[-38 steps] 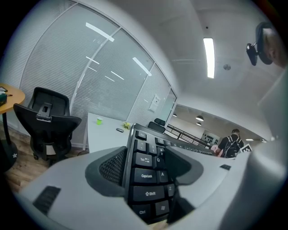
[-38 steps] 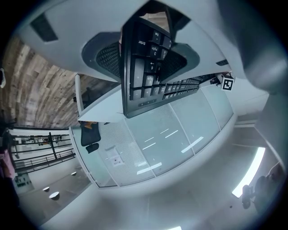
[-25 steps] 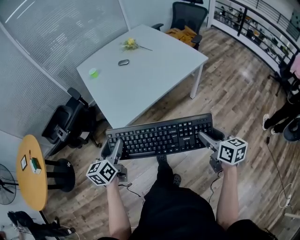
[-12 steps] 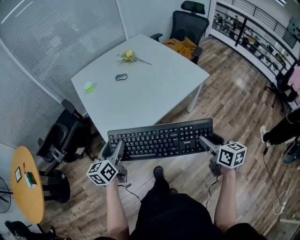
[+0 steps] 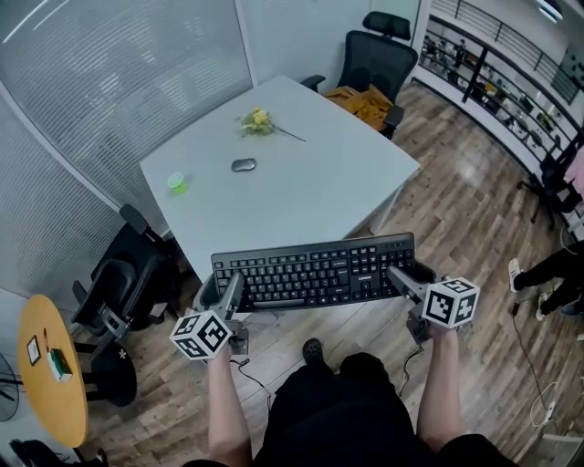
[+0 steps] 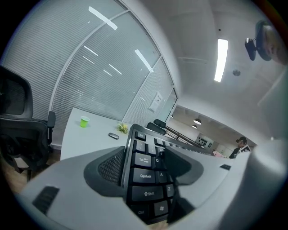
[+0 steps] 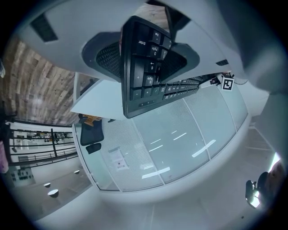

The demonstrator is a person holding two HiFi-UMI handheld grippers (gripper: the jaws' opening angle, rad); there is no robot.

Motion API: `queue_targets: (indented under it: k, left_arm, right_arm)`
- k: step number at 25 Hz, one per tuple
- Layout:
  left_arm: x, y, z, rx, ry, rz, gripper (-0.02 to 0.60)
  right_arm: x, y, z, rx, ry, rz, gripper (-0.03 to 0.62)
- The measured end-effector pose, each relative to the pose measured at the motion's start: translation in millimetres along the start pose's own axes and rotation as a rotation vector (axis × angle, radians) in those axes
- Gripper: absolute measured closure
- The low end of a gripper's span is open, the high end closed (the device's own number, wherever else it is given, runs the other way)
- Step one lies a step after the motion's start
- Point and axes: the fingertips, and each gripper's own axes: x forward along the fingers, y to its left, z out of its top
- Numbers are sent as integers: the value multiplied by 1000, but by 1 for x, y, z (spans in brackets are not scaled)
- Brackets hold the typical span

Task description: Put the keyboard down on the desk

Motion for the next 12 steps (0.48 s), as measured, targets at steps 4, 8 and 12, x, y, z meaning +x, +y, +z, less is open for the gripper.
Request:
queue_targets:
  k: [4,8,12]
  left_arm:
    - [14,3,-4,2,24,-11,315]
    - [26,2,-17,-5,49,-9,314]
    - [38,0,-23,-17,66,-2,313]
  right_arm:
    - [5,-9,-5,24,5,-16,335]
    - [8,-24,-14,48,21,-28,335]
    - [15,-39,-17,68,42,-22,335]
